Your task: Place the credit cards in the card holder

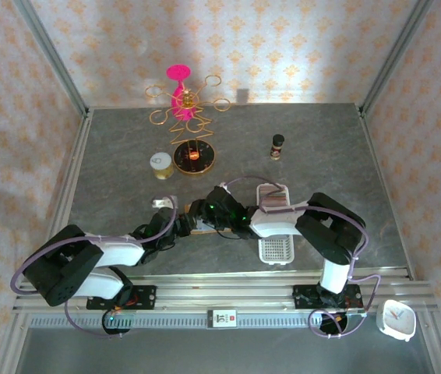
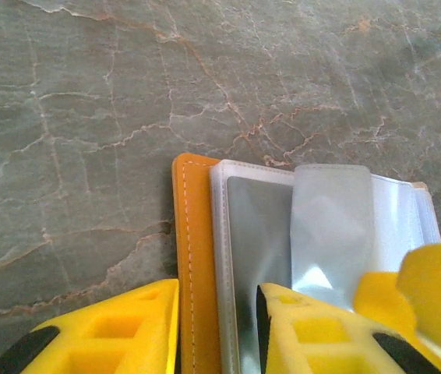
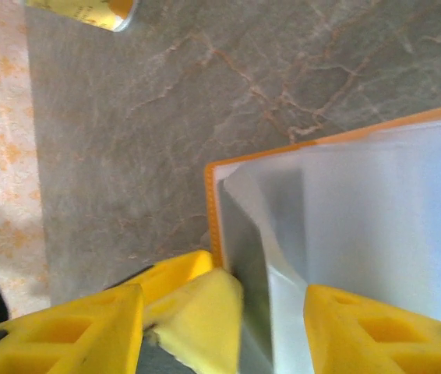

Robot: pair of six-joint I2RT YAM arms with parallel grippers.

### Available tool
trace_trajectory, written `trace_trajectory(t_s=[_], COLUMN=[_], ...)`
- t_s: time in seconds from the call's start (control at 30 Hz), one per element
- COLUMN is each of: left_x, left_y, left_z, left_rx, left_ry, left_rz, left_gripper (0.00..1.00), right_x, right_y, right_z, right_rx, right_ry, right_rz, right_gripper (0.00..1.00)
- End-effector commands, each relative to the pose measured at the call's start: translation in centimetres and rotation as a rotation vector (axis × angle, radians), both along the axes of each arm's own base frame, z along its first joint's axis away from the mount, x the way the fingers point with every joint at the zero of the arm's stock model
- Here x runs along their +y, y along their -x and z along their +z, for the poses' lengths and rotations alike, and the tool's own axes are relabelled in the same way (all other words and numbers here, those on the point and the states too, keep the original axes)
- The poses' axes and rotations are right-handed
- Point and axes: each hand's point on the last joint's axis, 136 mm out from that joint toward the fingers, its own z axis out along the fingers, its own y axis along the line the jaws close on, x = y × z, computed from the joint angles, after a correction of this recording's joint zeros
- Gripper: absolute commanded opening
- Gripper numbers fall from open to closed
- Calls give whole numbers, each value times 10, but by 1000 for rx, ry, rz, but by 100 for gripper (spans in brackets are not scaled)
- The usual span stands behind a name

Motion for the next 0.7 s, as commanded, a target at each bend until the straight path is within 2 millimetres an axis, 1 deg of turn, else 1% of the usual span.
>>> trace_trajectory(t_s=[0.0,0.07,0.17,0.3,0.33,0.37,0.43,0.57,0.67], left_x=[-13,-12,-2,16,19,23,28,34,36], left_y=[0,-1,-2,-2,-2,-2,-2,-1,-1], left_z=[11,13,17,21,23,25,28,33,35], left_rx=[-21,-29,-52,-81,-87,-97,-112,-137,-145], left_ry=[64,66,53,11,7,8,12,15,13], left_rz=[-37,-29,14,87,99,115,140,162,169], left_gripper=[31,32,33,35,35,38,40,42,43], right_x=[10,12,12,3,1,0,-1,-2,9], right_y=[-1,-1,-2,-5,-5,-5,-4,-3,1], right_z=[15,19,21,14,15,15,17,24,31], right_rx=[-23,-28,-32,-35,-38,-41,-48,-66,-63], right_ry=[-77,-102,-107,-60,-57,-58,-58,-67,-127], right_rz=[1,6,0,-34,-37,-40,-33,-23,16], right_gripper=[57,57,57,59,60,63,71,83,85])
